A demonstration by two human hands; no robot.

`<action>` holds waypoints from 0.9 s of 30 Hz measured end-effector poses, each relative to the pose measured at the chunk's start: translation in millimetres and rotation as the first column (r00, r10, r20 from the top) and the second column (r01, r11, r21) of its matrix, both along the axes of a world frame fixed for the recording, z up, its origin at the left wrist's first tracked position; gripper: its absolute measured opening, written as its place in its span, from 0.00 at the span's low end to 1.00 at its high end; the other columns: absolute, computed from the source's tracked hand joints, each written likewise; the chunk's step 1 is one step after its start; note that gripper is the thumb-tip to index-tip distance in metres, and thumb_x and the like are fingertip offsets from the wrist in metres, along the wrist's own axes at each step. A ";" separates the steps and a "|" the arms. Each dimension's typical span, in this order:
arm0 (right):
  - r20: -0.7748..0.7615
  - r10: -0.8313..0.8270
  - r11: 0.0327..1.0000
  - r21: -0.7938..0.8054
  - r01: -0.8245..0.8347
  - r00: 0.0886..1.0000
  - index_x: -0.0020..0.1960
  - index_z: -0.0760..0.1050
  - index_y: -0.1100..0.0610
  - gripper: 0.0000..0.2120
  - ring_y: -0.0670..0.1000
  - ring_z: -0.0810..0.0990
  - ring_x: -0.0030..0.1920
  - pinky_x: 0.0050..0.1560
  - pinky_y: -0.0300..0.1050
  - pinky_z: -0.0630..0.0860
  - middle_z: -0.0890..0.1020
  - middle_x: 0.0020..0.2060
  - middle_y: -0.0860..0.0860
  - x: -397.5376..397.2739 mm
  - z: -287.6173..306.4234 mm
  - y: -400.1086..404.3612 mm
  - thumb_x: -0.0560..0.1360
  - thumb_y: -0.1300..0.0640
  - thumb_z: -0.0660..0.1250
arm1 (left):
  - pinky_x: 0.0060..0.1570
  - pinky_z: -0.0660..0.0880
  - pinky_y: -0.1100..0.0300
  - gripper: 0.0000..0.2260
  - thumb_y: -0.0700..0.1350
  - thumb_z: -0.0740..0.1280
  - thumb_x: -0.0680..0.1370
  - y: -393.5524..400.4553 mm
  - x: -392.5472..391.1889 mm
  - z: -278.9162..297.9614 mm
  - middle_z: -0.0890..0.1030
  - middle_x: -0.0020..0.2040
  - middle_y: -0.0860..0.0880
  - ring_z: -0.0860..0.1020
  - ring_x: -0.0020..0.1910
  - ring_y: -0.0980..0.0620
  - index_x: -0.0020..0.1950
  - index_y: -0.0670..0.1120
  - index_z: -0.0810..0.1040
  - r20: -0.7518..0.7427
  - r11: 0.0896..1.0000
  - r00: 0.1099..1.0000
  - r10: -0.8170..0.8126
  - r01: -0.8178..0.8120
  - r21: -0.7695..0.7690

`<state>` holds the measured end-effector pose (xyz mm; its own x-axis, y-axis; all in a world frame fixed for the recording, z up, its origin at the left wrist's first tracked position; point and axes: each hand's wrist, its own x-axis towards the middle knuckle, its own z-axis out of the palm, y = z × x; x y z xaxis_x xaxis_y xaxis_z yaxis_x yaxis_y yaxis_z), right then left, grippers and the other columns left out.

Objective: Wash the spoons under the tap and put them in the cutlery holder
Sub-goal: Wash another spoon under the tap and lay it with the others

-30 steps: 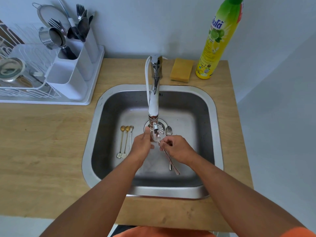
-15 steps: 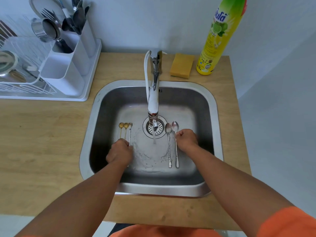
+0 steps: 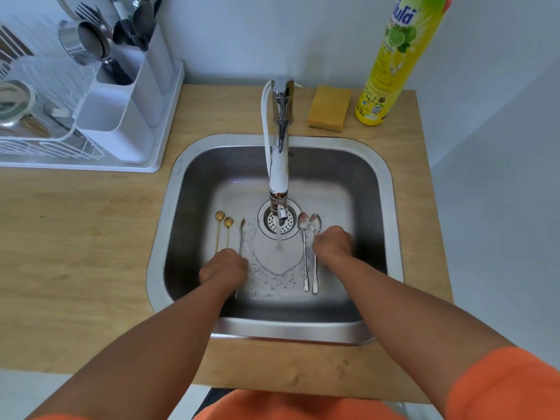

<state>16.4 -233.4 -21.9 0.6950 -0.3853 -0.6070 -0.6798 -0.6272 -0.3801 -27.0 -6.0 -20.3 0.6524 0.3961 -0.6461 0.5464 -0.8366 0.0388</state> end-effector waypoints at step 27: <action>0.053 0.144 0.813 0.563 -0.149 0.988 0.41 0.83 0.51 0.05 0.44 0.77 0.33 0.27 0.36 0.69 0.84 0.35 0.46 -23.8 34.6 29.8 0.76 0.55 0.74 | 0.36 0.74 0.59 0.06 0.47 0.62 0.85 -36.0 -22.5 40.6 0.83 0.46 0.48 0.79 0.37 0.54 0.53 0.46 0.76 -0.206 0.547 0.956 0.207 -0.288 -0.786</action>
<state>-7.4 -203.6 12.7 0.7213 0.1293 -0.6805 -0.5926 -0.3934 -0.7029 -49.5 -42.0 20.3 0.5423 -0.1721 -0.8224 0.7614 -0.3130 0.5676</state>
